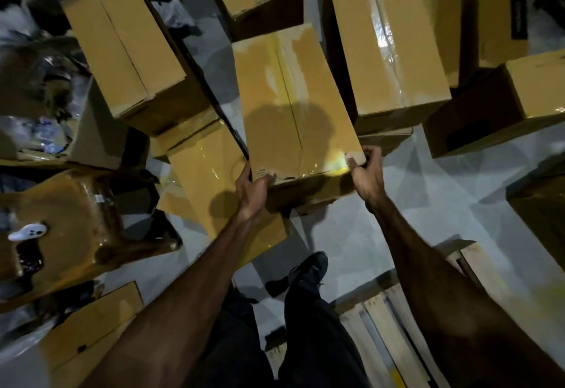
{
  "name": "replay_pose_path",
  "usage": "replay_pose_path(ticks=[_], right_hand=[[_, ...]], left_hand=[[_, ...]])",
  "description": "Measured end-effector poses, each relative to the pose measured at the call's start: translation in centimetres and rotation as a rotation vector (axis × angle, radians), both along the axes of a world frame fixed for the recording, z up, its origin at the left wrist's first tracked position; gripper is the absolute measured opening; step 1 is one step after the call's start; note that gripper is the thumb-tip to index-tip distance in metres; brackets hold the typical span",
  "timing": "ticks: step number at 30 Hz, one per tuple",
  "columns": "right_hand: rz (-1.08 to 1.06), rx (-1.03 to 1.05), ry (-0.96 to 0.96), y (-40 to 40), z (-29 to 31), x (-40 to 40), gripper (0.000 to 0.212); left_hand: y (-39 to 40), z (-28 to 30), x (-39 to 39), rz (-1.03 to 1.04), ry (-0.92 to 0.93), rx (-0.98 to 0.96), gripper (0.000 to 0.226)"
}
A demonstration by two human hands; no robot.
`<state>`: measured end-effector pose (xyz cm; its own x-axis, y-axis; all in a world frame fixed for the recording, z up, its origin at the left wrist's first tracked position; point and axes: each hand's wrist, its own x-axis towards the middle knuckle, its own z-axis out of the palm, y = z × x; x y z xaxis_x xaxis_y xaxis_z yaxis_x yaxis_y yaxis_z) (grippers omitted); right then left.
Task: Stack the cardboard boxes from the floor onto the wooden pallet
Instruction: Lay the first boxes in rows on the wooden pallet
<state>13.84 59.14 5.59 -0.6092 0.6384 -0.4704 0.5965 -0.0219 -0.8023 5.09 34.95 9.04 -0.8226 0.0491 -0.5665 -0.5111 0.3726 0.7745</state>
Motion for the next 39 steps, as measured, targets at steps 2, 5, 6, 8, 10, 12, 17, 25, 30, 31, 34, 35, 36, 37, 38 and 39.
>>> replay_pose_path(ticks=[2, 5, 6, 8, 10, 12, 17, 25, 30, 31, 34, 35, 36, 37, 38, 39], right_hand=[[-0.069, 0.020, 0.052, -2.0, 1.2, 0.7, 0.039], [-0.156, 0.000, 0.111, -5.6, 3.3, 1.9, 0.042], [-0.185, -0.010, 0.108, -6.8, 3.9, 2.3, 0.043], [-0.236, -0.010, 0.086, -9.2, 4.6, 3.3, 0.046], [-0.277, -0.002, 0.073, -11.5, 5.5, 4.2, 0.048], [-0.332, 0.004, 0.064, -13.9, 6.4, 4.8, 0.051], [-0.449, 0.053, 0.041, -21.7, 9.9, 6.6, 0.057], [-0.597, 0.103, -0.007, -37.5, 12.7, 9.0, 0.054], [-0.689, 0.080, -0.052, -43.5, 13.6, 12.0, 0.053], [-0.708, 0.080, -0.054, -44.2, 13.9, 12.6, 0.053], [-0.753, 0.077, -0.035, -45.9, 14.8, 14.7, 0.052], [-0.767, 0.085, -0.032, -46.4, 15.1, 15.5, 0.051], [-0.785, 0.097, -0.026, -47.0, 15.5, 16.4, 0.051], [-0.807, 0.111, -0.016, -47.6, 15.7, 17.4, 0.050], [-0.829, 0.126, -0.005, -48.1, 16.0, 18.4, 0.050], [-0.853, 0.137, 0.005, -48.7, 16.3, 19.6, 0.050]], left_hand=[[-1.2, 1.9, 0.1, 0.049, 0.030, -0.003, 0.045], [-3.4, 4.1, 0.4, 0.079, 0.048, -0.010, 0.047], [-4.3, 4.6, 0.5, 0.071, 0.052, -0.018, 0.050], [-6.1, 5.1, 0.6, 0.061, 0.073, -0.025, 0.060], [-7.8, 5.9, 0.9, 0.059, 0.097, -0.016, 0.057], [-9.5, 7.1, 1.0, 0.047, 0.117, 0.007, 0.043], [-15.2, 9.8, 0.6, 0.009, 0.145, 0.005, 0.069], [-28.6, 12.3, 2.1, -0.051, 0.123, 0.043, 0.062], [-32.8, 13.8, 3.8, -0.125, 0.142, 0.052, 0.053], [-33.2, 13.8, 4.1, -0.134, 0.134, 0.054, 0.055], [-34.2, 14.2, 5.8, -0.144, 0.127, 0.037, 0.059], [-34.6, 14.3, 6.5, -0.143, 0.123, 0.037, 0.059], [-35.0, 14.6, 7.4, -0.150, 0.119, 0.051, 0.062], [-35.3, 14.6, 8.2, -0.158, 0.117, 0.061, 0.065], [-35.5, 14.7, 9.0, -0.168, 0.126, 0.072, 0.064], [-35.7, 15.1, 10.1, -0.175, 0.141, 0.074, 0.061]])
